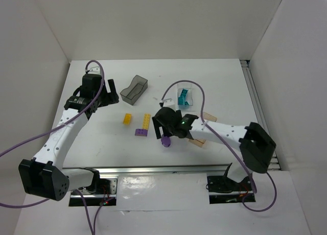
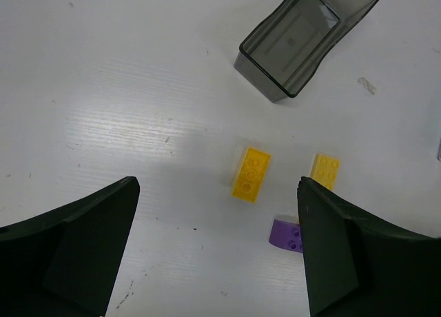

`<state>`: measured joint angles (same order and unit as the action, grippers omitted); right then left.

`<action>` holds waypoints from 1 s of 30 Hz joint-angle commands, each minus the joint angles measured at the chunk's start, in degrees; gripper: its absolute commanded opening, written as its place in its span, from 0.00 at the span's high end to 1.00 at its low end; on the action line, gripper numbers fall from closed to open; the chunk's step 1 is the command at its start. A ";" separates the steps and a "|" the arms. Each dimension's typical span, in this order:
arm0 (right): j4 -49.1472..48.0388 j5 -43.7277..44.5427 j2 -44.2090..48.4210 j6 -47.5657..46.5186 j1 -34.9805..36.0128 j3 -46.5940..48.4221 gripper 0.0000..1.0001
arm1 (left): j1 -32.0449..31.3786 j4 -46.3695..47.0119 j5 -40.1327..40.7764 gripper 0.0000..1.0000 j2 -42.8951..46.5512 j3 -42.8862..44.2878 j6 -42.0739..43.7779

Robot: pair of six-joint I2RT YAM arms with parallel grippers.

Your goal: Sort the legos into containers by color

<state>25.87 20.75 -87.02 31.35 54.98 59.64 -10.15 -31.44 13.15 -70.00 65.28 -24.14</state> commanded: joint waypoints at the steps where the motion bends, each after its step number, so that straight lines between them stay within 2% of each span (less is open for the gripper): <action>1: -0.82 -3.25 -4.71 -1.65 0.48 1.71 0.07 | 0.31 0.60 0.91 0.01 -0.05 1.17 -0.03; 7: -2.83 -6.16 -9.12 -2.17 0.48 1.71 0.07 | 0.31 0.59 0.92 0.01 -0.66 1.70 0.59; 12: -4.15 -6.69 -11.15 -1.12 1.01 0.66 0.12 | 0.31 0.59 0.39 0.01 -1.19 2.22 0.59; 15: -4.16 -6.08 -12.82 -1.12 2.05 0.66 0.20 | 0.31 0.59 0.39 0.01 -1.19 2.22 0.59; 18: -2.85 -3.89 -13.44 -0.59 2.59 1.27 0.32 | 0.31 0.59 0.39 0.01 -1.19 2.22 0.59; 20: -1.79 -1.34 -12.82 -0.07 2.59 1.97 0.43 | 0.31 0.59 0.39 0.01 -1.19 2.22 0.59; 23: 1.98 4.02 -8.96 0.54 2.59 3.12 0.51 | 0.31 0.59 0.91 0.01 -1.19 2.22 0.59; 27: 6.20 12.19 -1.41 3.79 1.01 3.64 0.51 | 0.31 0.59 0.92 0.01 -1.19 2.22 0.59; 30: 7.79 15.80 5.62 7.13 -4.08 0.23 0.51 | 0.31 0.59 0.92 0.01 -1.19 2.22 0.59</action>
<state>30.15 27.86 -89.08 34.04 54.94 60.05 -10.15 -31.51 13.54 -71.18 65.30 -24.12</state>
